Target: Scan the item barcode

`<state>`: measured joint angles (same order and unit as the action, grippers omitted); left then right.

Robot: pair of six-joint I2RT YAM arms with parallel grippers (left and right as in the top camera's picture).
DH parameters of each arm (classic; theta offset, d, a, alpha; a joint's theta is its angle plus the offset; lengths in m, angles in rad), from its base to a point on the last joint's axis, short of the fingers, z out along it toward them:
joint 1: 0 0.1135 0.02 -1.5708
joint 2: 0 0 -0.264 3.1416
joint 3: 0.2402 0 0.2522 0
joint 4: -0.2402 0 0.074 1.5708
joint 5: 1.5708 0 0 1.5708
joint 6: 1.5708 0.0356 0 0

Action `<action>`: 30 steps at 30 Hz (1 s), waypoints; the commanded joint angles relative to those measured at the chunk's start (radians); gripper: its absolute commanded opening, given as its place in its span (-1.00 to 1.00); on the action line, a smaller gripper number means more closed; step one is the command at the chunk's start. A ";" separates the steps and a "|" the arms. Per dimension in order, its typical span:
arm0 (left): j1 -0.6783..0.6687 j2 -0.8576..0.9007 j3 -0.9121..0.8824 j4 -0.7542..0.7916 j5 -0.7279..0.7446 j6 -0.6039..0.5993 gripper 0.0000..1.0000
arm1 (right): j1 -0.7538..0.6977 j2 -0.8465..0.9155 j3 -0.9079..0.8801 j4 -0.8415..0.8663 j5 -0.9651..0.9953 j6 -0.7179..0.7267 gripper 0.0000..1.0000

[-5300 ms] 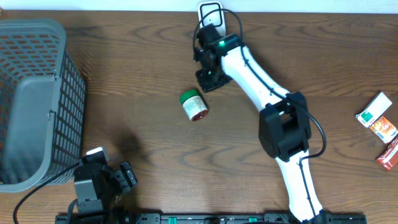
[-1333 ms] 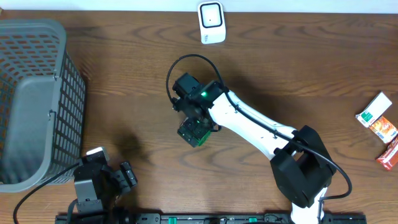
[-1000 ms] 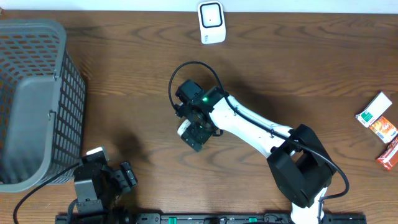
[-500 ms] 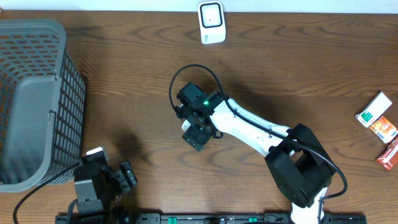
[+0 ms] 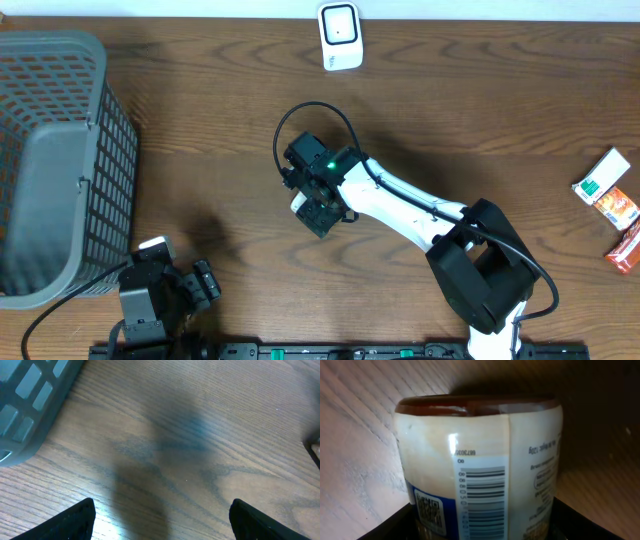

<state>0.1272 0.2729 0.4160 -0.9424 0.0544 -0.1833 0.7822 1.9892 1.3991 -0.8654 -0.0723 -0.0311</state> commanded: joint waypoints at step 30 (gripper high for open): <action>0.001 -0.002 0.006 -0.003 0.009 0.006 0.72 | 0.015 -0.001 0.072 -0.178 0.150 -0.053 0.98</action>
<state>0.1272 0.2729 0.4160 -0.9424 0.0547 -0.1833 0.7944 1.9892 1.5307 -1.0771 -0.0433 -0.1165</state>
